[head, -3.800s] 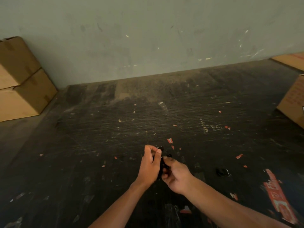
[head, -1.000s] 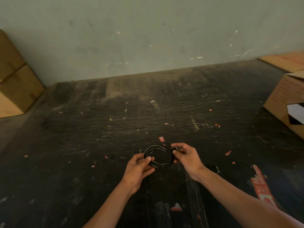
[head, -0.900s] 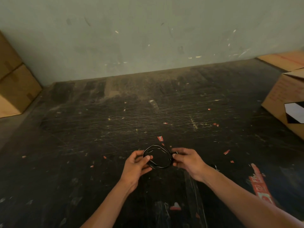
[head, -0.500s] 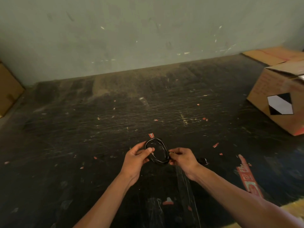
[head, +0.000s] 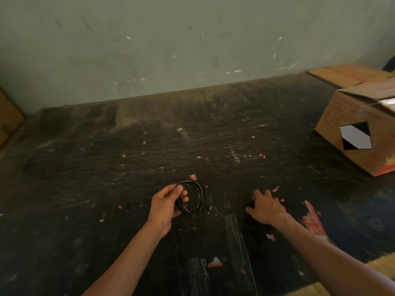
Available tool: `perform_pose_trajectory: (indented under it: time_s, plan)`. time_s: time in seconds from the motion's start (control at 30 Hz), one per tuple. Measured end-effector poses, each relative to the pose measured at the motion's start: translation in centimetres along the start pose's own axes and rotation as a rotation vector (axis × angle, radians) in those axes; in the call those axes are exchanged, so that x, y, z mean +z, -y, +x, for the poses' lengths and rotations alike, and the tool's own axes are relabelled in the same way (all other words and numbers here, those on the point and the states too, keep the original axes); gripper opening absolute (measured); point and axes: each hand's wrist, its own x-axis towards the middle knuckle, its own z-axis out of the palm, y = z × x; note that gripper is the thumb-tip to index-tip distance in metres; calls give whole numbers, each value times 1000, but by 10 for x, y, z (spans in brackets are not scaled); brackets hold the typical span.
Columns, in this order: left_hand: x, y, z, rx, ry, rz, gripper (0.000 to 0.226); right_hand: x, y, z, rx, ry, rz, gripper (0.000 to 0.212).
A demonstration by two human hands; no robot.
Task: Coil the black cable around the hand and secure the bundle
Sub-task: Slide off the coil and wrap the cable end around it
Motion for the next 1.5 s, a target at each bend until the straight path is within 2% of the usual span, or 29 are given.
perform_pose_trajectory:
  time_s: [0.1,0.3,0.43,0.53,0.63,0.73,0.8,0.97,1.03,1.13,1.3,1.5]
  plan:
    - [0,0,1,-7,3,-2,13,6,-3,2,-22,73,39,54]
    - [0,3,1,-72,42,43,15,11,4,6,-150,-60,148,32]
    - [-1,0,-5,-47,95,112,31,6,24,2,-399,-33,340,30]
    - [5,-6,-9,-32,131,186,31,2,53,-8,-607,-96,468,32]
    - [11,-11,-13,-54,173,209,21,-1,78,-18,-769,-186,508,33]
    - [13,-17,-17,-65,211,200,33,-1,92,-24,-877,-232,516,34]
    - [12,-21,-20,-52,233,192,30,2,97,-27,-917,-247,492,35]
    - [10,-24,-26,7,228,203,23,13,97,-27,-967,-192,555,39]
    - [8,-23,-27,59,219,248,24,17,98,-26,-902,-100,755,36]
    - [4,-20,-26,140,232,347,27,18,103,-25,-709,22,1066,25]
    - [3,-14,-24,228,247,489,26,19,106,-25,-642,8,1009,25]
    - [0,-13,-26,205,255,529,27,19,105,-31,-707,-91,976,18]
